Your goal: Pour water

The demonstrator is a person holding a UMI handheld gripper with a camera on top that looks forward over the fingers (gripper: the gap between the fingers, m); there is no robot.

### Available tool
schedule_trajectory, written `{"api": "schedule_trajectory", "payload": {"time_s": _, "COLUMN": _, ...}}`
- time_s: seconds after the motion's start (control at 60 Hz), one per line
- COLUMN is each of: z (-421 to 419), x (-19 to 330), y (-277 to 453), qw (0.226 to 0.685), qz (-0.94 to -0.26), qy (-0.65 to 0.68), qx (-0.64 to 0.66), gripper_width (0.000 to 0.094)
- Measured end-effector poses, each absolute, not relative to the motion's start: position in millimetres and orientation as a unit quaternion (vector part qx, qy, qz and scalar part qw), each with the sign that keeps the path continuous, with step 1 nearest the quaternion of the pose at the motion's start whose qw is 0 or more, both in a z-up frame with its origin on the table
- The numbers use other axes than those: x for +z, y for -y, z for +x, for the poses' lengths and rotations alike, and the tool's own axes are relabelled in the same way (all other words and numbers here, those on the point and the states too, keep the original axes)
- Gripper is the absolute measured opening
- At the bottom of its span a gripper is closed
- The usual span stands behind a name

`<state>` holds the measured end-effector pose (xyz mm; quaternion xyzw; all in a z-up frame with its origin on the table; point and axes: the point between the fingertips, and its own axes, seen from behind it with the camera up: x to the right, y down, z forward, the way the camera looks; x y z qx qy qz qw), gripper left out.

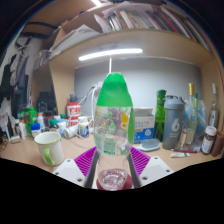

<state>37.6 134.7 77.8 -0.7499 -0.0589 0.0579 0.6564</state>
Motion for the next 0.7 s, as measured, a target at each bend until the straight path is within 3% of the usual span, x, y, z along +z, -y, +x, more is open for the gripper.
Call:
{"api": "schedule_trajectory", "payload": {"time_s": 0.033, "z": 39, "x": 66, "y": -131, "qw": 0.633, "qz": -0.770, "qy": 0.060, "qx": 0.054, "gripper_width": 0.0689}}
{"api": "schedule_trajectory", "payload": {"time_s": 0.067, "z": 37, "x": 59, "y": -124, "qw": 0.614, "qz": -0.785, "qy": 0.060, "qx": 0.062, "gripper_width": 0.0866}}
{"api": "schedule_trajectory", "payload": {"time_s": 0.133, "z": 30, "x": 67, "y": -106, "qw": 0.617, "qz": -0.779, "qy": 0.059, "qx": 0.093, "gripper_width": 0.0832}}
{"api": "schedule_trajectory", "payload": {"time_s": 0.383, "z": 53, "x": 122, "y": 1, "qw": 0.647, "qz": -0.757, "qy": 0.046, "qx": 0.075, "gripper_width": 0.0842}}
{"api": "schedule_trajectory", "payload": {"time_s": 0.7, "z": 53, "x": 146, "y": 171, "qw": 0.649, "qz": -0.749, "qy": 0.018, "qx": 0.130, "gripper_width": 0.0842}}
